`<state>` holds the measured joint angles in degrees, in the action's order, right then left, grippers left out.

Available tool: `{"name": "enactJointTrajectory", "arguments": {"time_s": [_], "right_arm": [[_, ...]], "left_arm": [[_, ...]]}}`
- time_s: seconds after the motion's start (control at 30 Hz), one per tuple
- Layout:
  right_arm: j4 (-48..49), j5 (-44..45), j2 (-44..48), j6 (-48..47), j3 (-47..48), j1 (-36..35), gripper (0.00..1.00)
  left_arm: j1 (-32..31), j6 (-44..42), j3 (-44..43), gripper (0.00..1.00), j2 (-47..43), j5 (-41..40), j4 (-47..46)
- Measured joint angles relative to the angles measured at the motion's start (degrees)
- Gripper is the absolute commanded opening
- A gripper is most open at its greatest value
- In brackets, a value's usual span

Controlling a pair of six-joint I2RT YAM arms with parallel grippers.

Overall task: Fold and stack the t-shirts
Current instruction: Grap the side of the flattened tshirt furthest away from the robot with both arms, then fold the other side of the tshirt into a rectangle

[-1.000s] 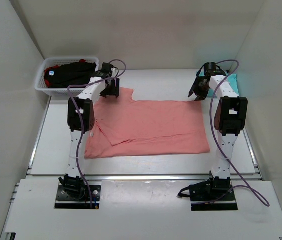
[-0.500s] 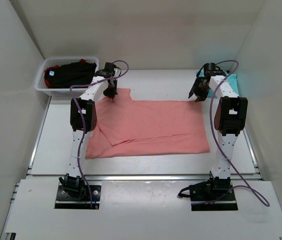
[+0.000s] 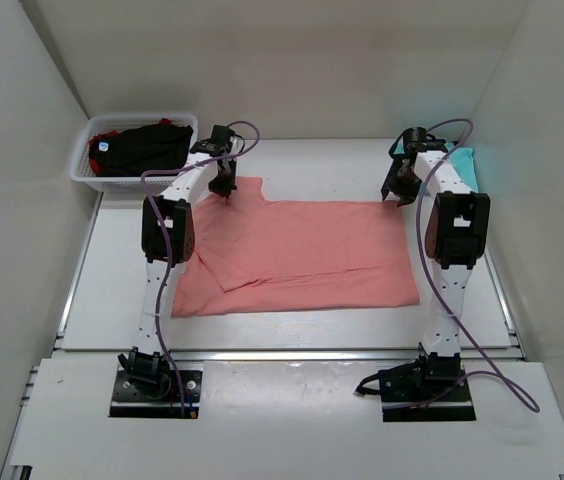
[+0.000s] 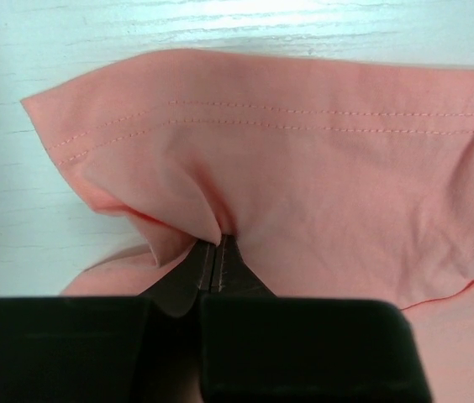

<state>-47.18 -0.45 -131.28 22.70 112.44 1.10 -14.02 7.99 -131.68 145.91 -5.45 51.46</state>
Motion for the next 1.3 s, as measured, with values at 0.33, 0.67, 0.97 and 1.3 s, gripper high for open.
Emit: {"name": "enactJointTrajectory", "arguments": {"time_s": [0.33, 0.67, 0.97, 1.3], "right_arm": [[-4.24, 3.89, -7.39, -0.9, 8.85, -0.61, 0.0], [-5.33, 4.48, -6.86, -1.95, 9.31, -0.61, 0.0], [-2.97, 2.91, 6.03, -3.23, -3.56, -0.7, 0.0], [2.95, 0.96, 24.0, -4.55, -27.98, -0.7, 0.0]], "left_arm": [[-0.31, 0.02, 1.18, 0.0, -0.81, 1.75, -0.2], [0.48, 0.0, 4.92, 0.0, -5.66, 2.73, 0.81], [1.9, -0.74, 24.09, 0.0, -24.94, 4.63, -2.34], [-0.42, -1.79, 49.88, 0.0, -42.4, 5.01, -6.54]]}}
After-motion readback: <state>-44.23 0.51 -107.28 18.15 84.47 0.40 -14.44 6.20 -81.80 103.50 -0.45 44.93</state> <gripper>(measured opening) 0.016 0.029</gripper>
